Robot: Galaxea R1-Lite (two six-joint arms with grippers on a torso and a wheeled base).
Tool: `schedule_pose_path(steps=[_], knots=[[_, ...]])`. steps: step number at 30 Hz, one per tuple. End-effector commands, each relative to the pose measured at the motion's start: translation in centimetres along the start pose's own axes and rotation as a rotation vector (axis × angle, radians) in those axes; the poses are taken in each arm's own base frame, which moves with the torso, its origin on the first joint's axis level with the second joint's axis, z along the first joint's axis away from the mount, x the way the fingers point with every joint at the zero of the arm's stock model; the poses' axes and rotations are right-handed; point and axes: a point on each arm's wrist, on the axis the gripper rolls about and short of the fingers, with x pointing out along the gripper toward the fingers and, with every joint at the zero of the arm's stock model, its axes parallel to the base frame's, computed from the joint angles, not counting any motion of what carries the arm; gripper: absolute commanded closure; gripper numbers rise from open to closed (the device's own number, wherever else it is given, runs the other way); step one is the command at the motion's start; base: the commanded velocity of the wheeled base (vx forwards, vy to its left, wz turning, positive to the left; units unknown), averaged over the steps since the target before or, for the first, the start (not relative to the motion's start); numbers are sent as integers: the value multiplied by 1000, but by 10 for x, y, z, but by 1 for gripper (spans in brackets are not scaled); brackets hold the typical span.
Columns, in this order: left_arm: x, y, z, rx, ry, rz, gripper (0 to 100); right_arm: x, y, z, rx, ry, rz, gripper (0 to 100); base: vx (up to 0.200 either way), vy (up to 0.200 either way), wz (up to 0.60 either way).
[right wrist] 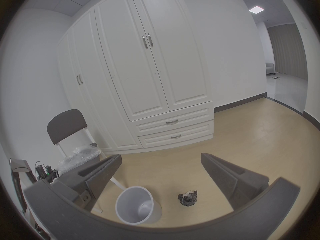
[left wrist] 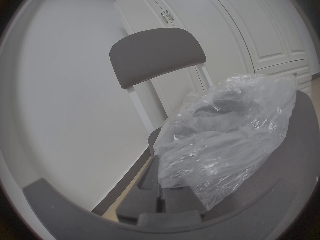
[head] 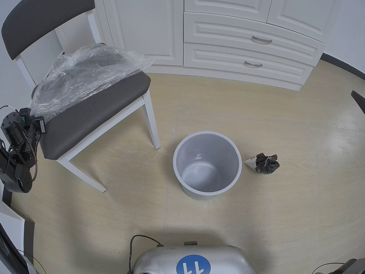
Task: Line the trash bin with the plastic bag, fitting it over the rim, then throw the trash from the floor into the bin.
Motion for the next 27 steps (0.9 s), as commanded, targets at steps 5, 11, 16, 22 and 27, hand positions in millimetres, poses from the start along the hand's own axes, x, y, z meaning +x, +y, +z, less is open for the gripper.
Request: schedule_pose_path(steps=[5, 11, 16, 22, 27], knots=[[-27, -10, 15, -149, -22, -64, 100, 4, 0, 1, 1, -1, -7, 0, 0, 0, 0], [-43, -18, 23, -243, -52, -118, 100, 4, 7, 20, -11, -65, 21, 0, 0, 0, 0], [-65, -34, 36, -277, -81, -220, 100, 18, 19, 24, 14, -56, 69, 0, 0, 0, 0], [-67, -54, 64, -324, -175, -290, 100, 19, 33, 13, 5, -18, 89, 0, 0, 0, 0], [-80, -68, 65, -334, -165, -352, 100, 29, 44, -2, -64, 17, 20, 0, 0, 0, 0]])
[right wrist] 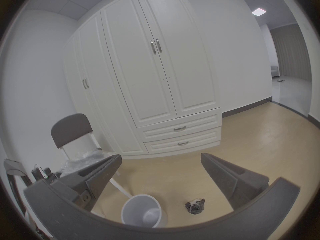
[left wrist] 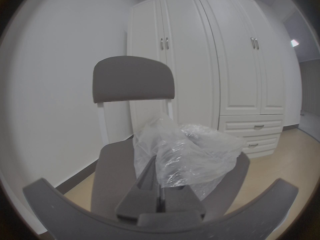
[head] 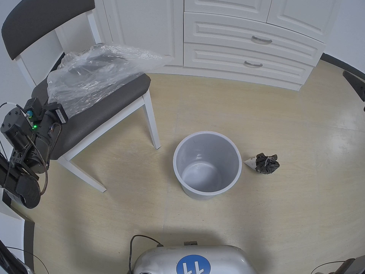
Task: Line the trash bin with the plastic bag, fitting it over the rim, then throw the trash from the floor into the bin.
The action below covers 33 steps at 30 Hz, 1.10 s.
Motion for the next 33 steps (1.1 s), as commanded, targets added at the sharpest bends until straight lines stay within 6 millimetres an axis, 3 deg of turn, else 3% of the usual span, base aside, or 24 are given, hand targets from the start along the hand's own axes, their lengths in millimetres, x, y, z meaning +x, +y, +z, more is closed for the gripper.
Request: schedule_pose_path(steps=[1, 6, 14, 19, 20, 22, 33], knots=[[-10, -19, 4, -23, -2, -71, 100, 12, 15, -17, -58, 50, -9, 0, 0, 0, 0], [-17, -24, 13, -38, -21, -97, 100, 9, 29, -22, -89, 20, 8, 0, 0, 0, 0], [-41, -39, 42, -93, -83, -177, 100, 15, 50, -51, -110, 79, 53, 0, 0, 0, 0], [-44, -42, 46, -104, -91, -188, 100, 14, 57, -60, -112, 105, 88, 0, 0, 0, 0], [-48, -48, 47, -119, -93, -215, 100, 13, 67, -76, -120, 148, 126, 0, 0, 0, 0], [-53, -57, 48, -137, -88, -254, 100, 9, 74, -87, -125, 179, 166, 0, 0, 0, 0], [-78, -103, 72, -267, -103, -292, 100, 0, 89, -126, -166, 271, 266, 0, 0, 0, 0]])
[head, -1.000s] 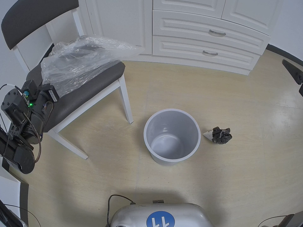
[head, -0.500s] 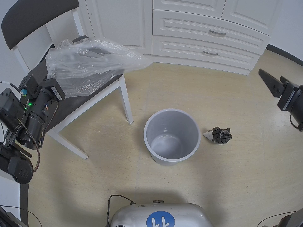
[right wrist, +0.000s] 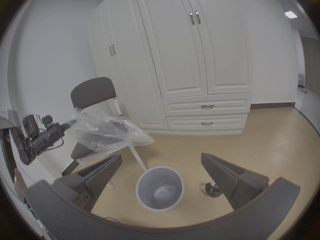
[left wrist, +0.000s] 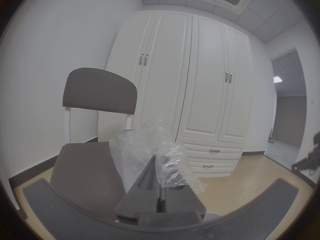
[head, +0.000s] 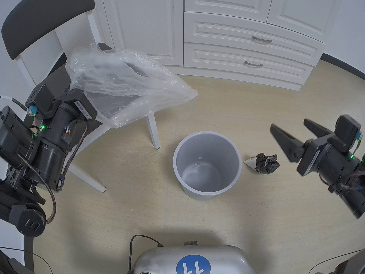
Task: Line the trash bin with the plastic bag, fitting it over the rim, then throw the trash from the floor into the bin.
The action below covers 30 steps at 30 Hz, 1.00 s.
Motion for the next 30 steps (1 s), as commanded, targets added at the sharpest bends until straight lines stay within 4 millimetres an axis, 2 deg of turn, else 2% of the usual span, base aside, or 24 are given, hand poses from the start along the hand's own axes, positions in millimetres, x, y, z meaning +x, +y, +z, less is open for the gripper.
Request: schedule_pose_path(steps=[1, 4, 14, 19, 22, 24, 30], knots=[[-3, -23, 11, -63, -26, -24, 100, 2, 12, -26, -41, 82, 54, 0, 0, 0, 0], [-4, -37, 17, -102, -40, -3, 100, 0, 17, -34, -52, 109, 96, 0, 0, 0, 0], [-12, -51, 22, -141, -36, -48, 100, -7, 19, -57, -96, 199, 179, 0, 0, 0, 0], [-16, -56, 26, -159, -38, -71, 100, -1, 22, -77, -135, 275, 177, 0, 0, 0, 0], [-19, -58, 28, -166, -39, -80, 100, 0, 23, -80, -140, 285, 177, 0, 0, 0, 0], [-25, -62, 35, -186, -42, -86, 100, 6, 26, -88, -140, 316, 173, 0, 0, 0, 0], [-29, -66, 36, -194, -35, -94, 100, 19, 34, -103, -102, 344, 157, 0, 0, 0, 0]])
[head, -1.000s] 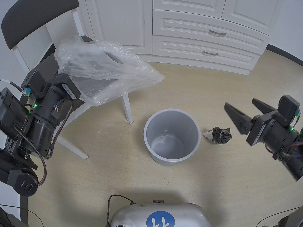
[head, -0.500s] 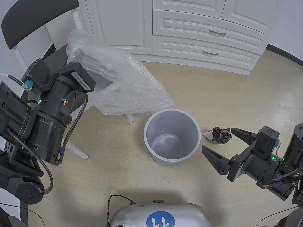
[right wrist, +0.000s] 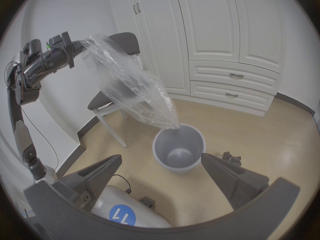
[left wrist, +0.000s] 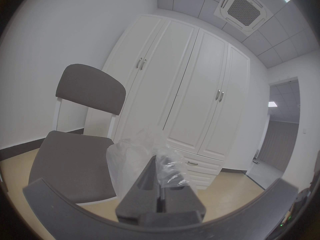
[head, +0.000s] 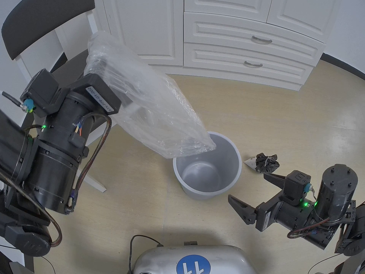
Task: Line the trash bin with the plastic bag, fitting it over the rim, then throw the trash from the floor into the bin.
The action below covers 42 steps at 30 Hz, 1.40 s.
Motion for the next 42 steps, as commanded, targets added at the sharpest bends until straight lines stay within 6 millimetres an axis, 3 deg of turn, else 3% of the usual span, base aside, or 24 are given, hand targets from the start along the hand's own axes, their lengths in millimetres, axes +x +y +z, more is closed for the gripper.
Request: schedule_pose_path(steps=[1, 11, 14, 26, 28, 32, 33, 42], knots=[[-3, -3, 3, -9, -1, -12, 100, 23, 8, -15, 19, 40, -11, 0, 0, 0, 0], [-5, -2, 7, -8, -12, -14, 100, 54, 16, -29, 51, -13, -32, 0, 0, 0, 0], [-8, -6, 8, -9, -5, -29, 100, 74, 22, -33, 38, 4, -27, 0, 0, 0, 0], [-13, -12, 7, -13, 8, -58, 100, 100, 34, -60, 34, 74, -29, 0, 0, 0, 0], [-14, -11, 10, -19, 1, -59, 100, 115, 41, -67, 88, 69, -51, 0, 0, 0, 0], [-15, -11, 14, -18, -8, -59, 100, 123, 46, -72, 106, 70, -72, 0, 0, 0, 0], [-15, -10, 15, -20, -12, -59, 100, 134, 51, -77, 142, 66, -82, 0, 0, 0, 0], [-17, -11, 19, -24, -20, -64, 100, 157, 61, -74, 297, 19, -77, 0, 0, 0, 0]])
